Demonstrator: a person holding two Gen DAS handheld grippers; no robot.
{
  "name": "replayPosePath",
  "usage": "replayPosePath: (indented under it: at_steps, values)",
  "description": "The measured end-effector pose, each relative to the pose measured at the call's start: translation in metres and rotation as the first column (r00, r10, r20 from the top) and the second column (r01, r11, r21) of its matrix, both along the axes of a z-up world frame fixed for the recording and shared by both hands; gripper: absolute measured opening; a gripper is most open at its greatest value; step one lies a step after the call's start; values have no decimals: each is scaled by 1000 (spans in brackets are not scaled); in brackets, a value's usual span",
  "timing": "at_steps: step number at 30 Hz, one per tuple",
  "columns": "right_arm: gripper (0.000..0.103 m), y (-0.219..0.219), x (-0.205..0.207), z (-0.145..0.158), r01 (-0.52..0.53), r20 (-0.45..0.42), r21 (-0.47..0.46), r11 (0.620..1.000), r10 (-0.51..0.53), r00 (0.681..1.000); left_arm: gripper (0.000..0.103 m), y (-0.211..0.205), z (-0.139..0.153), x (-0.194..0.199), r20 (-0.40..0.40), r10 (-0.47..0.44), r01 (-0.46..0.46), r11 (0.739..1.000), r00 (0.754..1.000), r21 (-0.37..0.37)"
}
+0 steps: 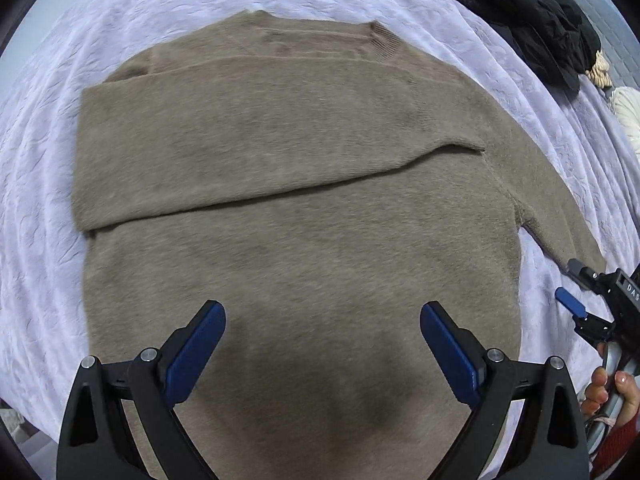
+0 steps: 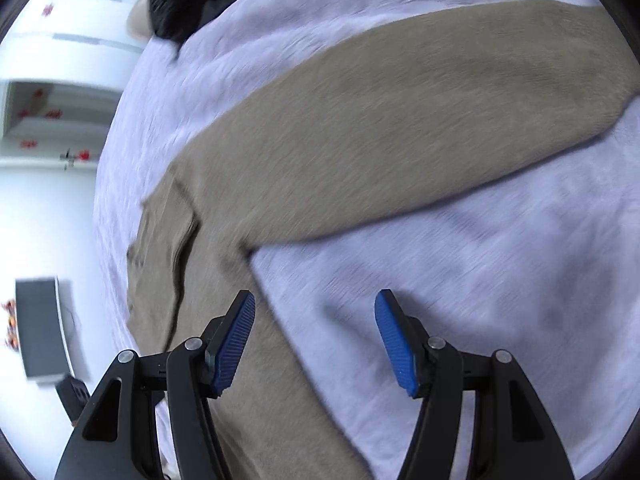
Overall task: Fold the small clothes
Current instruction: 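Grasp the other sleeve cuff with the right tool and lift it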
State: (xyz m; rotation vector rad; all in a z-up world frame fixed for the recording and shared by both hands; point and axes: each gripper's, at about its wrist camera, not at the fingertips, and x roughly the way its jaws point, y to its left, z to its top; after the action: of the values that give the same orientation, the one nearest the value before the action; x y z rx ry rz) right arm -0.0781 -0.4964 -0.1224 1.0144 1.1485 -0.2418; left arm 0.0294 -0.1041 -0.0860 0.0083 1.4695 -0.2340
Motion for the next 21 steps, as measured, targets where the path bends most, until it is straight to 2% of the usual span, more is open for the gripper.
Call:
replayPosePath:
  at_steps: [3, 8, 11, 15, 17, 20, 21]
  values:
    - [66, -36, -14, -6, 137, 26, 26, 990, -137, 990, 98, -22, -5, 5, -5, -23, 23, 1000, 1000, 5]
    - [66, -85, -46, -13, 342, 66, 61, 938, -345, 936, 98, -57, -13, 13, -5, -66, 66, 998, 998, 7]
    - [66, -104, -56, -18, 408, 78, 66, 911, -412, 908, 98, -76, -18, 18, -6, -84, 84, 996, 996, 1]
    - [66, -123, -57, -27, 463, 119, 131, 877, -477, 871, 98, -96, -22, 24, 3, -108, 108, 994, 994, -5]
    - [59, -126, -54, -33, 492, 153, 191, 849, -521, 840, 98, -101, -23, 26, 10, -113, 113, 994, 994, -14]
    - [32, -131, -53, -38, 518, 179, 293, 804, -578, 796, 98, -103, -22, 30, 19, -118, 118, 993, 993, -28]
    - [12, -131, -53, -39, 519, 192, 325, 791, -592, 783, 98, -100, -20, 31, 23, -117, 117, 993, 993, -30]
